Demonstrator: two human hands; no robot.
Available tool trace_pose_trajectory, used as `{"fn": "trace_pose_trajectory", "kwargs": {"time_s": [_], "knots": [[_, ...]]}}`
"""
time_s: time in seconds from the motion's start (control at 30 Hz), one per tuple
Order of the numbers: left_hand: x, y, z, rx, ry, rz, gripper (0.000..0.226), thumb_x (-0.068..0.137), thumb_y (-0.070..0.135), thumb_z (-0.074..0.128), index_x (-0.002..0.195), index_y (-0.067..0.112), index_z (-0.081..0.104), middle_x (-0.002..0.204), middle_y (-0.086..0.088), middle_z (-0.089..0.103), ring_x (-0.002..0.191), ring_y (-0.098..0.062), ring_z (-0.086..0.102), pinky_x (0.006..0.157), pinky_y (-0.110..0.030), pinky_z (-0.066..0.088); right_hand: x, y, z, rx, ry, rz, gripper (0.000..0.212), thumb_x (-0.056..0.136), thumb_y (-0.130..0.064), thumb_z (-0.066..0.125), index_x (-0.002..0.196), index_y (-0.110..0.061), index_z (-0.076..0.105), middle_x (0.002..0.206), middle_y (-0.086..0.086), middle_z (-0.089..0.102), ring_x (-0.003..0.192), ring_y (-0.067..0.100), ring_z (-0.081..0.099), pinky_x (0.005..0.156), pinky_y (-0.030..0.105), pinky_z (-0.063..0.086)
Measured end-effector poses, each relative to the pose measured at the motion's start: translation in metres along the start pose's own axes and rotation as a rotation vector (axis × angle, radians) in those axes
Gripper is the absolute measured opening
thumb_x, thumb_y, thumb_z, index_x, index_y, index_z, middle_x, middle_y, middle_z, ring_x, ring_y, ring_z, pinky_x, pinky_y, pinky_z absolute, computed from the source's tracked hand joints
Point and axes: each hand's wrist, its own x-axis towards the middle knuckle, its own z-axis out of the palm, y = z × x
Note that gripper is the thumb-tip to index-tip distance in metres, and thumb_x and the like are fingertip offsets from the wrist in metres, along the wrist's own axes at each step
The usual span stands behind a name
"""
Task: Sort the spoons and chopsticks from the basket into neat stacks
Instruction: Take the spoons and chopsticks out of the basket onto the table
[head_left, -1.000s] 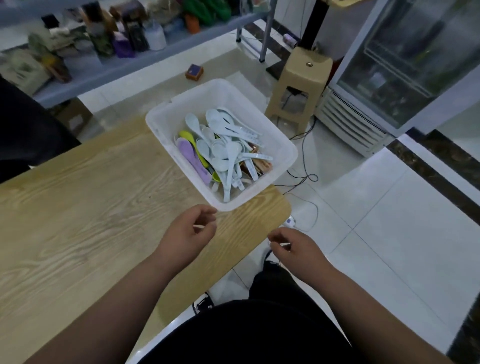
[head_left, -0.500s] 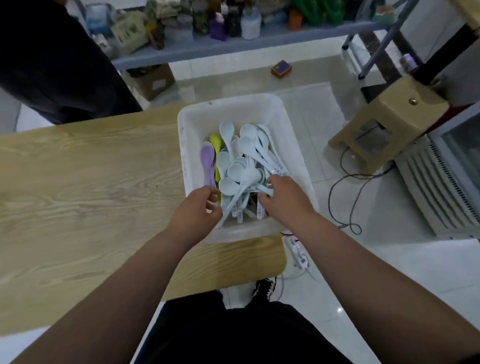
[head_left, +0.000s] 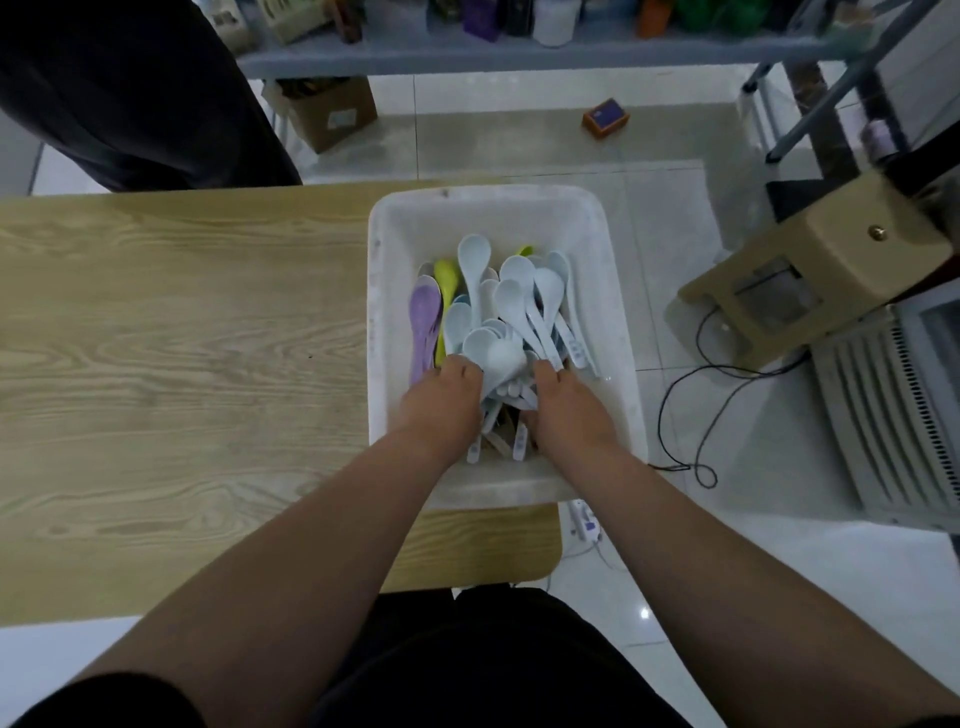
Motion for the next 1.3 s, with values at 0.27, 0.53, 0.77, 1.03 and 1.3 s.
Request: {"fn": "trace_pose_trajectory", "kwargs": {"time_s": [0.27, 0.53, 0.77, 1.03, 1.3], "knots": [[-0.003, -0.01, -0.014, -0.363, 0.046, -0.132, 0.007, 0.089, 0.015, 0.054, 0.09, 0.008, 0.05, 0.095, -0.012, 0.058, 0.083, -0.033, 0.057, 0.064, -0.034, 0.036, -0.005, -0.005, -0.001, 0.059, -0.044, -0.024, 0.036, 0.093, -0.018, 0.057, 0.126, -0.01, 0.046, 0.12, 0.015, 0.047, 0.1, 0.032, 0.052, 0.07, 0.035, 0.037], [-0.043, -0.015, -0.033, -1.28, 0.077, -0.466, 0.014, 0.096, 0.011, 0.053, 0.107, 0.011, 0.06, 0.078, -0.01, 0.071, 0.071, -0.02, 0.072, 0.077, -0.041, 0.061, -0.027, -0.011, -0.027, 0.644, -0.162, 0.115, 0.019, 0.091, -0.025, 0.072, 0.102, -0.022, 0.058, 0.092, -0.006, 0.065, 0.076, 0.009, 0.063, 0.057, 0.014, 0.045], [-0.095, -0.006, -0.026, -1.634, 0.164, -0.602, 0.014, 0.099, 0.005, 0.057, 0.112, 0.002, 0.058, 0.105, -0.025, 0.063, 0.086, -0.029, 0.071, 0.07, -0.037, 0.061, -0.071, -0.046, -0.003, 1.213, -0.134, 0.293, 0.022, 0.088, -0.021, 0.077, 0.103, -0.017, 0.061, 0.093, 0.007, 0.067, 0.072, 0.015, 0.064, 0.066, 0.03, 0.053], [-0.156, -0.019, -0.011, -1.761, 0.212, -0.62, 0.01, 0.099, 0.001, 0.056, 0.107, 0.004, 0.061, 0.102, -0.013, 0.072, 0.088, -0.024, 0.074, 0.075, -0.038, 0.06, -0.113, -0.093, 0.016, 1.088, -0.083, 0.053, 0.025, 0.087, -0.024, 0.078, 0.103, -0.024, 0.059, 0.093, -0.001, 0.068, 0.083, 0.011, 0.068, 0.075, 0.034, 0.058], [-0.218, -0.079, 0.001, -1.81, 0.323, -0.609, 0.016, 0.096, 0.001, 0.06, 0.111, 0.003, 0.065, 0.105, -0.018, 0.073, 0.092, -0.03, 0.073, 0.075, -0.04, 0.06, -0.138, -0.164, 0.046, 0.968, -0.167, -0.164, 0.024, 0.087, -0.019, 0.077, 0.102, -0.023, 0.058, 0.094, -0.004, 0.071, 0.087, 0.011, 0.071, 0.077, 0.033, 0.058]]}}
